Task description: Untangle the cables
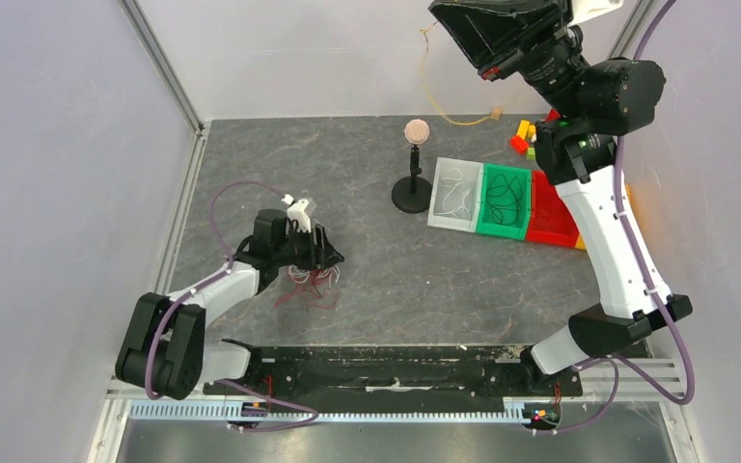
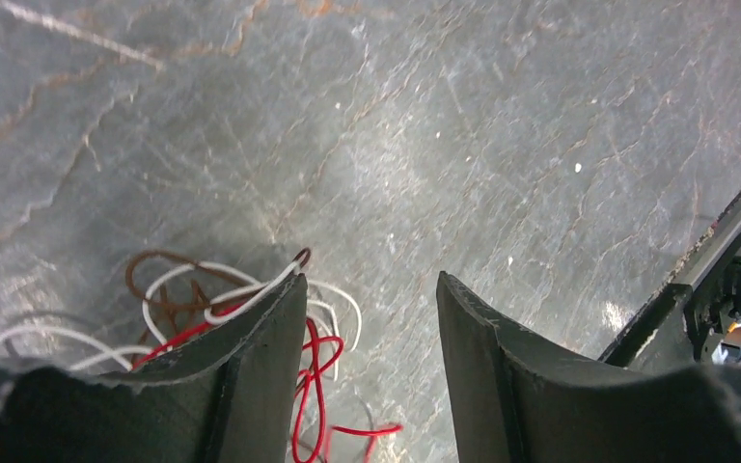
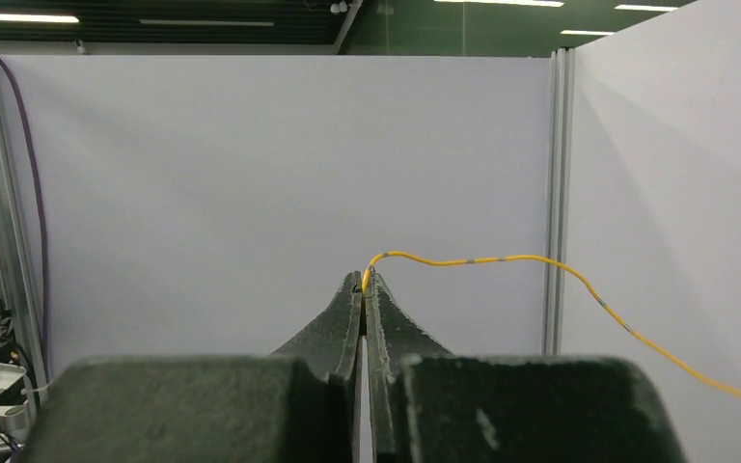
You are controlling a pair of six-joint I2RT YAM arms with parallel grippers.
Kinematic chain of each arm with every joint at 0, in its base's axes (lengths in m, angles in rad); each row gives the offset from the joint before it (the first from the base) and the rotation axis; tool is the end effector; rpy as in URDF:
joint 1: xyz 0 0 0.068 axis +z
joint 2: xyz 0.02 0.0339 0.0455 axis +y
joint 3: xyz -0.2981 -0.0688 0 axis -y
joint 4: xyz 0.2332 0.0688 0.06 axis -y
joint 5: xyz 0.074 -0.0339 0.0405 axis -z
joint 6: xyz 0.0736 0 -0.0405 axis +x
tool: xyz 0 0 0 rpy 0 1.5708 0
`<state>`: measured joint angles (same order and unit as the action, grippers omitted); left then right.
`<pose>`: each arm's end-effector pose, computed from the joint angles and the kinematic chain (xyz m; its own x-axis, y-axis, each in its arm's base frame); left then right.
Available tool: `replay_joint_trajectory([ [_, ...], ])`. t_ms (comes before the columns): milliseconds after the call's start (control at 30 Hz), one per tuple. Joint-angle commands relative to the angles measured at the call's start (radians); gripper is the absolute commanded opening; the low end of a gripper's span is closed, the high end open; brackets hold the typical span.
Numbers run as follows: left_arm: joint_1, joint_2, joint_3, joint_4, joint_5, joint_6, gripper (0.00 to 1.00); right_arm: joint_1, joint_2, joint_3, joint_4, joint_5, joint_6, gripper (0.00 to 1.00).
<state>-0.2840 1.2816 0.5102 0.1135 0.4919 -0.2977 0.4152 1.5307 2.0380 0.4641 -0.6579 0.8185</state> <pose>0.2340 -0.1045 0.1947 -0.7388 -0.0537 -0.6718 0.4069 0.7591 -0.5082 0.2173 0.1450 0.6863 0.0528 0.6546 -0.7541 -0.9854 0.1565 0.0669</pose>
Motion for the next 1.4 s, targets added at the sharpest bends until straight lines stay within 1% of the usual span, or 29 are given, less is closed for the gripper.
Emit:
replay_joint_trajectory([
  [0, 0.025, -0.008, 0.008, -0.09, -0.011, -0.056, 0.61, -0.006, -0.023, -0.058, -0.007, 0.015, -0.015, 0.0],
  [100, 0.053, -0.083, 0.005, -0.064, 0.04, -0.039, 0.71, -0.007, -0.068, -0.193, -0.018, -0.032, -0.041, 0.0],
  [167, 0.055, -0.171, 0.024, -0.06, 0.076, 0.007, 0.76, -0.007, -0.106, -0.289, -0.022, -0.07, -0.06, 0.0],
  [233, 0.055, -0.252, 0.063, -0.091, 0.115, 0.062, 0.8, -0.007, -0.149, -0.368, -0.065, -0.104, -0.114, 0.0],
  [333, 0.055, -0.324, 0.123, -0.215, 0.129, 0.16, 0.81, -0.013, -0.233, -0.493, -0.145, -0.106, -0.212, 0.0],
  [433, 0.055, -0.355, 0.175, -0.338, 0.139, 0.247, 0.82, -0.025, -0.305, -0.594, -0.283, -0.095, -0.278, 0.0],
  [533, 0.055, -0.377, 0.219, -0.405, 0.172, 0.295, 0.82, -0.041, -0.378, -0.72, -0.439, -0.096, -0.361, 0.0],
  [567, 0.055, -0.382, 0.234, -0.42, 0.201, 0.32, 0.82, -0.048, -0.401, -0.757, -0.491, -0.095, -0.392, 0.0],
  [633, 0.054, -0.399, 0.259, -0.439, 0.343, 0.396, 0.82, -0.06, -0.434, -0.822, -0.577, -0.102, -0.439, 0.0],
  [667, 0.051, -0.411, 0.259, -0.421, 0.4, 0.409, 0.83, -0.065, -0.445, -0.853, -0.591, -0.12, -0.444, 0.0],
  [700, 0.036, -0.424, 0.25, -0.366, 0.43, 0.393, 0.83, -0.067, -0.459, -0.881, -0.594, -0.137, -0.443, 0.0],
  [800, -0.049, -0.443, 0.216, -0.143, 0.401, 0.316, 0.83, -0.066, -0.483, -0.945, -0.554, -0.215, -0.414, 0.0],
  [833, -0.085, -0.431, 0.217, -0.081, 0.379, 0.309, 0.83, -0.066, -0.485, -0.956, -0.534, -0.237, -0.396, 0.0],
  [967, -0.259, -0.345, 0.243, 0.151, 0.29, 0.186, 0.83, -0.065, -0.484, -0.986, -0.423, -0.325, -0.307, 0.0],
  [1067, -0.362, -0.27, 0.262, 0.255, 0.179, 0.133, 0.83, -0.054, -0.481, -1.008, -0.344, -0.363, -0.239, 0.0],
  [1133, -0.391, -0.221, 0.265, 0.319, 0.119, 0.137, 0.83, -0.042, -0.477, -1.012, -0.309, -0.375, -0.215, 0.0],
  [1267, -0.411, -0.132, 0.277, 0.431, 0.073, 0.152, 0.83, -0.016, -0.468, -1.017, -0.246, -0.382, -0.165, 0.0],
  [1300, -0.42, -0.114, 0.279, 0.459, 0.069, 0.158, 0.83, -0.01, -0.465, -1.021, -0.217, -0.383, -0.14, 0.0],
  [1367, -0.449, -0.089, 0.29, 0.492, 0.106, 0.174, 0.83, -0.003, -0.454, -1.022, -0.159, -0.392, -0.087, 0.0],
])
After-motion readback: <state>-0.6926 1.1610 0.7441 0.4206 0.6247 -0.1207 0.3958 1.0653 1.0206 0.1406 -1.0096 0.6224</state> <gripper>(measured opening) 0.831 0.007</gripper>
